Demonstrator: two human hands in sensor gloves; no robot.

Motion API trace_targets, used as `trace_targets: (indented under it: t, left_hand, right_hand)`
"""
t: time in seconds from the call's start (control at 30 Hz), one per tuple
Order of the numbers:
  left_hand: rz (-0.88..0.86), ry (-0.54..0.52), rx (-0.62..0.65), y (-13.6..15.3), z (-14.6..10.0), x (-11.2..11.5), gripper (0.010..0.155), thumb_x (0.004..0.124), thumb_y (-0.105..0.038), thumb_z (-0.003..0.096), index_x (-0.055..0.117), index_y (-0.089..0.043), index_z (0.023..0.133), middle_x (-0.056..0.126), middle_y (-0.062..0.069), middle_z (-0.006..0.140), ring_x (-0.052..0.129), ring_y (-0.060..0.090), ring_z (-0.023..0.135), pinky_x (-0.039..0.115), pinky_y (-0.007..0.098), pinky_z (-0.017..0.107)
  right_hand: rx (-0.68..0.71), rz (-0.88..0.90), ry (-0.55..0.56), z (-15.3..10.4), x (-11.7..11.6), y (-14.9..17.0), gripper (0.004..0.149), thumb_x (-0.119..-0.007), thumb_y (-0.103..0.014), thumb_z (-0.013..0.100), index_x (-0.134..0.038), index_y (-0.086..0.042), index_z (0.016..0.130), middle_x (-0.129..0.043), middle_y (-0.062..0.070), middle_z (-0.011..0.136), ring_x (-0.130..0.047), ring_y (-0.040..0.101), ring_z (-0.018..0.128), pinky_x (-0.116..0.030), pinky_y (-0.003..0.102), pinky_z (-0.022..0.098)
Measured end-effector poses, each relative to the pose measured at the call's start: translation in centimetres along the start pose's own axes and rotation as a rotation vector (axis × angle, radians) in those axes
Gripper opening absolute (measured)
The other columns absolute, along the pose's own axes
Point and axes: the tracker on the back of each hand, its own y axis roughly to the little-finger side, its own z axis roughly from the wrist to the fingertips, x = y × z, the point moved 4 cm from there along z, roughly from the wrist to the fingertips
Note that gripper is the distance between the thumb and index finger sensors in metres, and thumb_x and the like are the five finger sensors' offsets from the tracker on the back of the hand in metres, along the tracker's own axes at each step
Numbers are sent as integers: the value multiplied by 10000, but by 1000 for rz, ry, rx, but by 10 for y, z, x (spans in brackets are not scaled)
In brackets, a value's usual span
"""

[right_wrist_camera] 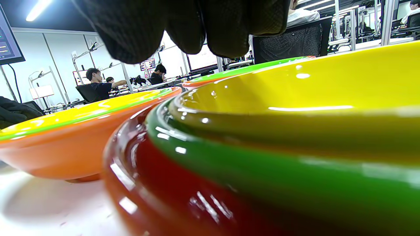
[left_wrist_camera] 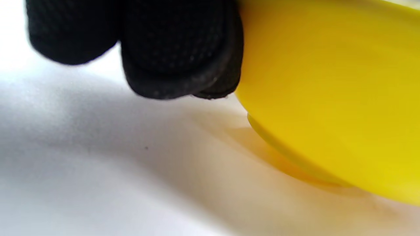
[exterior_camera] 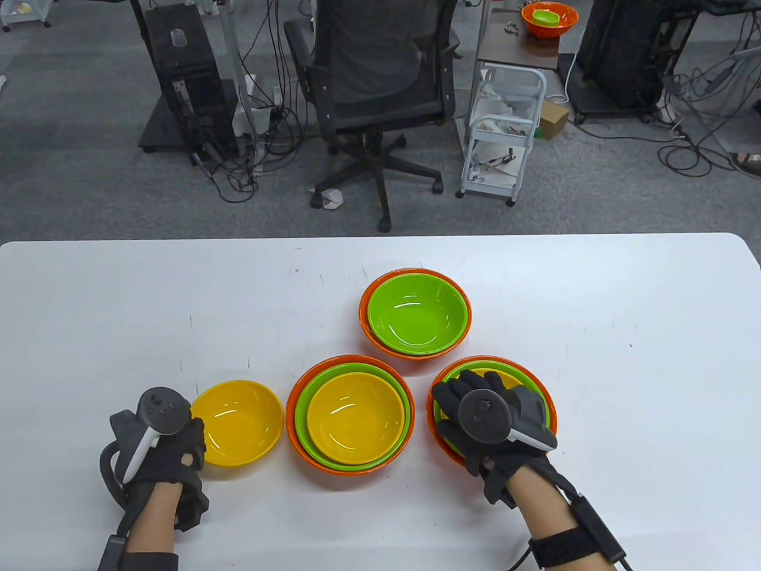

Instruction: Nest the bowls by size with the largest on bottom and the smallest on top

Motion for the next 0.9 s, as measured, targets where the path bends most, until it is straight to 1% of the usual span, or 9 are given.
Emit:
trace_targets:
  t: [0.17, 0.27, 0.4, 0.47, 0.53, 0.7, 0.77, 0.9]
  left_hand:
    - [-60, -35, -28, 7, 0, -8, 595, 685, -368, 540, 571, -102, 1059, 992, 21, 557, 1011, 123, 286, 913, 343, 264]
    - [-148, -59, -41, 9, -2, -15, 595, 684, -366, 540, 568, -98, 1059, 990, 25, 559, 1009, 125, 287, 912, 343, 264]
    - [-234, -66, -14, 0, -6, -23, 598, 680, -366, 543, 557, -100, 1064, 986, 28, 565, 1007, 127, 291, 909, 344, 268]
    - [-262, -54, 12, -9, -7, -26, 599, 679, -367, 544, 552, -101, 1066, 984, 29, 567, 1006, 127, 295, 909, 345, 271]
    - [-284, -38, 43, -22, -8, -28, 598, 676, -368, 547, 549, -103, 1069, 982, 29, 570, 1004, 127, 299, 908, 345, 275]
    - [-308, -6, 135, -69, -13, -30, 600, 675, -369, 549, 546, -104, 1071, 981, 32, 570, 1002, 129, 300, 905, 348, 278]
    - [-285, 4, 183, -95, -18, -30, 600, 675, -370, 550, 544, -107, 1073, 980, 33, 572, 1002, 130, 300, 906, 348, 280]
    - [-271, 39, 263, -135, -26, -23, 599, 675, -371, 551, 545, -111, 1074, 980, 33, 572, 1002, 131, 302, 905, 349, 283]
  right_hand:
    - [0, 6, 14, 0, 2, 0, 623, -793, -337, 482, -647, -82, 1032, -667, 222, 1041, -506, 529, 990, -349, 692, 701]
    - [2, 10, 17, 0, 2, 0, 628, -793, -340, 482, -640, -86, 1035, -660, 219, 1046, -503, 526, 993, -349, 690, 703]
    - [19, 14, 29, 3, 3, -4, 648, -788, -350, 486, -592, -116, 1057, -618, 199, 1072, -475, 514, 1009, -344, 678, 714]
    - [34, 13, 38, 4, 5, -8, 657, -786, -357, 487, -572, -130, 1065, -601, 191, 1083, -461, 509, 1017, -337, 677, 718]
    - [58, 17, 42, 6, 6, -14, 662, -782, -359, 489, -556, -140, 1071, -582, 186, 1093, -447, 509, 1021, -333, 677, 720]
    - [149, 16, 81, 7, 9, -36, 683, -781, -367, 488, -514, -168, 1084, -540, 169, 1112, -420, 498, 1031, -329, 668, 725]
    - [198, 8, 104, 5, 10, -47, 710, -779, -372, 488, -459, -195, 1097, -496, 160, 1128, -381, 492, 1041, -322, 665, 729]
    - [267, 12, 113, 3, 9, -61, 758, -772, -375, 492, -354, -235, 1108, -378, 136, 1156, -298, 482, 1051, -291, 654, 735]
